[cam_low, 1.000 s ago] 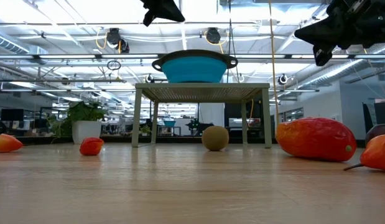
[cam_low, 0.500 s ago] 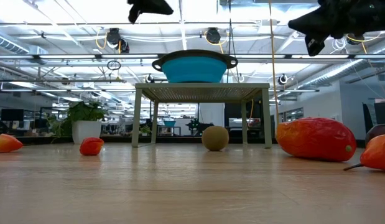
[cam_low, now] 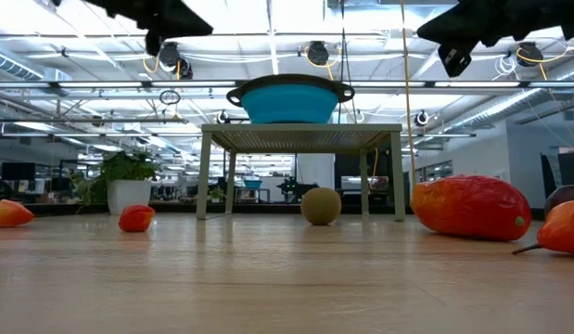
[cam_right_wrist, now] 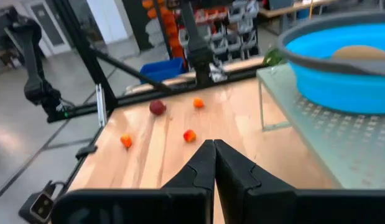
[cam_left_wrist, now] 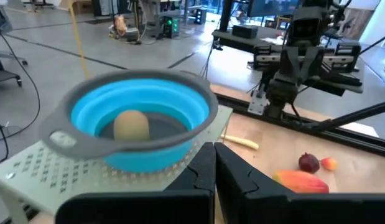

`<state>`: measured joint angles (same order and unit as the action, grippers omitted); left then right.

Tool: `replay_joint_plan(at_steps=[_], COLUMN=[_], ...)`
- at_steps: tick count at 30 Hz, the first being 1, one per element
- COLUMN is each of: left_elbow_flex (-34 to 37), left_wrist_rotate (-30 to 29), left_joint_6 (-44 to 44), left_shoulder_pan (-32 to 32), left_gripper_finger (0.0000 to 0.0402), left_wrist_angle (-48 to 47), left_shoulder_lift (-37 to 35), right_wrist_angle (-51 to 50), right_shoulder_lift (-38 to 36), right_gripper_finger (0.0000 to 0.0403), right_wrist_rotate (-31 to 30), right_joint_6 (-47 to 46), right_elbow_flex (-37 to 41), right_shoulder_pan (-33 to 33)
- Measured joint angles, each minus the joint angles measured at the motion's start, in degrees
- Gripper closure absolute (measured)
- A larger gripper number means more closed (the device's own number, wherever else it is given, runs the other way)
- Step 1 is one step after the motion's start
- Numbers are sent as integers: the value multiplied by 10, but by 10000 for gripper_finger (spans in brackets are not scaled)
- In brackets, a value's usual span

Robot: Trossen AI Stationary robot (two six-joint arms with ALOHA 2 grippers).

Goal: Pick & Place Fruit
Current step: Put the mango into the colander on the shelf

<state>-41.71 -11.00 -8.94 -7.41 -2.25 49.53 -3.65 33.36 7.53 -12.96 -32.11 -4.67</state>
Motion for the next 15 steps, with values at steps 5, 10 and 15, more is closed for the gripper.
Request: replay_joint_plan(at_steps=[5,10,15], left_elbow_flex=[49,105,159], left_wrist_rotate=[-2,-2,4], left_joint_6=[0,9,4], left_shoulder_pan=[4,4,4], left_gripper_finger=[401,401,401], left_wrist_angle=[11,51,71], left_shoulder_lift=[-53,-107,-163], right_wrist_angle=[-40,-86,-149], right_shoulder_lift=[42,81,120], right_gripper_finger=[403,403,403], right_wrist_rotate=[-21,-51,-98], right_joint_6=[0,0,-31], right_elbow_flex=[-48,-95,-144], right_shoulder_pan=[26,61,103])
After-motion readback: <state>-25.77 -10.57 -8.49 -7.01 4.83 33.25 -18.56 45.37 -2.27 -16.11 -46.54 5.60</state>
